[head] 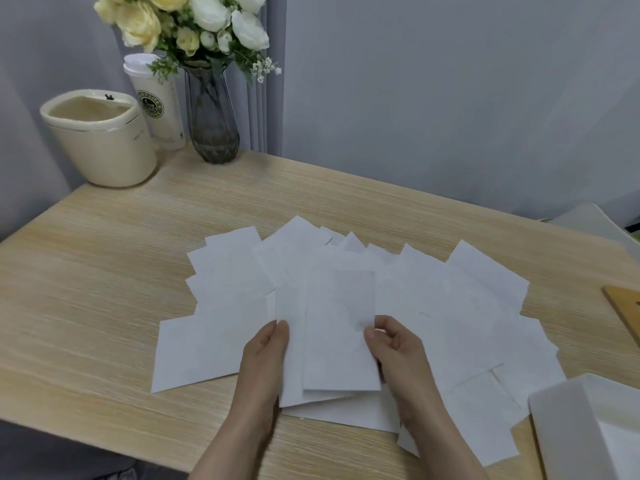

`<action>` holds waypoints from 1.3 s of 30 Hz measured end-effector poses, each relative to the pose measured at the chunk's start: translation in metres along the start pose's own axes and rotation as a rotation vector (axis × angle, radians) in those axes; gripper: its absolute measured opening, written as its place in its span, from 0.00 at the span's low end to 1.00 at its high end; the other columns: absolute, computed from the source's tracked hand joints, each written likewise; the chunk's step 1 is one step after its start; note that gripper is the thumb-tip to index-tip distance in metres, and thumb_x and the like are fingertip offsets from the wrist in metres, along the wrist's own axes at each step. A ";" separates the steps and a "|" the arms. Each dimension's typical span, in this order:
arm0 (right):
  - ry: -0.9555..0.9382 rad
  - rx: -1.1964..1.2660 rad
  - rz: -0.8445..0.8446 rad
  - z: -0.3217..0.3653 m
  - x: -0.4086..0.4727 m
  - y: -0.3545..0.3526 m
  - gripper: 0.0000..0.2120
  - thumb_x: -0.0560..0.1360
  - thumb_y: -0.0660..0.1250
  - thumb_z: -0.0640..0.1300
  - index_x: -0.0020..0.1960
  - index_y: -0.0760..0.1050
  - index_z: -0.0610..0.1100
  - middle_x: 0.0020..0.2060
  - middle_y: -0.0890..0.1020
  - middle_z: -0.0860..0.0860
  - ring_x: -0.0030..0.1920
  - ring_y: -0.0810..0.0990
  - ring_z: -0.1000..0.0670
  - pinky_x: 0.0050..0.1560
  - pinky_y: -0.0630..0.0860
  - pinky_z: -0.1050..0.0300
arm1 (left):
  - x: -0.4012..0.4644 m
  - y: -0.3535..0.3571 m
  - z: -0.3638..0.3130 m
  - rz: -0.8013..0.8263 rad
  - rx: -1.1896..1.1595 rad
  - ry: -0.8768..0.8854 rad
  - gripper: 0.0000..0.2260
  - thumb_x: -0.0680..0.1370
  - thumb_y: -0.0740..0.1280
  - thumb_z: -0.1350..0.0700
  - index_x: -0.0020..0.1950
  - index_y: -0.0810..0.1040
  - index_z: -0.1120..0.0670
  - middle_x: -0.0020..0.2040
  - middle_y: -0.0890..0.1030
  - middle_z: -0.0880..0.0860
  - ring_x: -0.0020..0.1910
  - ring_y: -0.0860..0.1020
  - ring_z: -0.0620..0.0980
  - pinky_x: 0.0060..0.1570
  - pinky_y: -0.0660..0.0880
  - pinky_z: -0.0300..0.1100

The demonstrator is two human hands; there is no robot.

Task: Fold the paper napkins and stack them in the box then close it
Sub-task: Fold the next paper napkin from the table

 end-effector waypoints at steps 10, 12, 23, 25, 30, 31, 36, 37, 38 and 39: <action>-0.069 -0.158 0.054 0.006 -0.005 0.022 0.09 0.79 0.62 0.37 0.47 0.80 0.45 0.30 0.82 0.56 0.33 0.80 0.57 0.35 0.72 0.66 | -0.002 0.005 -0.002 0.007 -0.006 -0.007 0.14 0.83 0.59 0.52 0.51 0.83 0.55 0.46 0.86 0.50 0.45 0.84 0.45 0.44 0.75 0.43; -0.073 -0.170 0.060 0.008 -0.006 0.023 0.09 0.79 0.62 0.37 0.47 0.80 0.46 0.30 0.82 0.54 0.34 0.80 0.56 0.38 0.73 0.63 | -0.003 0.007 -0.002 0.017 0.004 -0.014 0.14 0.83 0.59 0.51 0.53 0.82 0.55 0.48 0.86 0.50 0.48 0.84 0.47 0.47 0.76 0.44; -0.081 -0.196 0.097 0.007 -0.006 0.024 0.09 0.78 0.61 0.36 0.46 0.79 0.46 0.28 0.80 0.54 0.32 0.77 0.57 0.35 0.72 0.66 | -0.006 0.010 -0.005 0.044 0.005 0.013 0.13 0.83 0.59 0.53 0.52 0.82 0.55 0.48 0.86 0.52 0.49 0.84 0.51 0.52 0.79 0.48; -0.090 -0.195 0.053 0.006 -0.006 0.021 0.08 0.77 0.64 0.38 0.48 0.79 0.48 0.31 0.81 0.53 0.34 0.78 0.55 0.38 0.74 0.63 | -0.006 0.010 -0.006 0.053 0.008 0.028 0.12 0.83 0.59 0.55 0.53 0.82 0.55 0.48 0.86 0.53 0.48 0.85 0.52 0.48 0.79 0.48; -0.140 -0.271 -0.085 0.007 -0.006 0.009 0.14 0.75 0.68 0.46 0.59 0.71 0.56 0.46 0.79 0.59 0.40 0.77 0.61 0.42 0.72 0.72 | -0.005 0.013 -0.007 0.076 -0.040 0.036 0.11 0.83 0.60 0.58 0.55 0.82 0.54 0.49 0.86 0.53 0.49 0.85 0.51 0.48 0.78 0.47; -0.125 -0.249 -0.056 0.006 -0.006 0.012 0.16 0.76 0.68 0.47 0.62 0.70 0.56 0.48 0.80 0.59 0.42 0.78 0.63 0.44 0.73 0.71 | -0.005 0.015 -0.007 0.092 -0.038 0.039 0.11 0.83 0.60 0.58 0.55 0.82 0.53 0.50 0.86 0.52 0.49 0.85 0.51 0.48 0.78 0.47; -0.117 -0.228 0.038 0.000 -0.010 0.024 0.21 0.79 0.61 0.43 0.69 0.65 0.56 0.56 0.75 0.68 0.53 0.75 0.71 0.50 0.73 0.72 | -0.010 0.029 -0.008 0.137 0.058 0.081 0.10 0.82 0.61 0.58 0.59 0.77 0.45 0.51 0.85 0.44 0.49 0.84 0.44 0.46 0.79 0.42; -0.123 -0.237 0.038 0.000 -0.011 0.025 0.22 0.79 0.61 0.41 0.70 0.64 0.57 0.56 0.74 0.69 0.53 0.74 0.72 0.48 0.72 0.73 | -0.010 0.030 -0.009 0.139 0.080 0.093 0.11 0.82 0.61 0.58 0.59 0.76 0.44 0.51 0.84 0.43 0.49 0.83 0.42 0.46 0.79 0.41; -0.126 -0.237 0.038 0.000 -0.011 0.024 0.22 0.79 0.60 0.40 0.70 0.64 0.57 0.56 0.74 0.69 0.53 0.74 0.72 0.48 0.72 0.74 | -0.011 0.032 -0.010 0.140 0.096 0.105 0.12 0.82 0.62 0.58 0.60 0.75 0.43 0.52 0.84 0.42 0.50 0.83 0.41 0.47 0.78 0.41; -0.129 -0.227 0.031 0.000 -0.011 0.023 0.23 0.79 0.59 0.38 0.70 0.65 0.56 0.57 0.75 0.68 0.54 0.74 0.71 0.48 0.72 0.74 | -0.011 0.032 -0.011 0.138 0.103 0.115 0.13 0.81 0.62 0.58 0.61 0.74 0.42 0.53 0.83 0.42 0.51 0.82 0.41 0.47 0.78 0.40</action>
Point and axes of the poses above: each hand's wrist, its own x-axis towards the middle knuckle, its own y-axis out of the palm, z = x × y, the point moved 7 cm from there along x, towards the middle knuckle
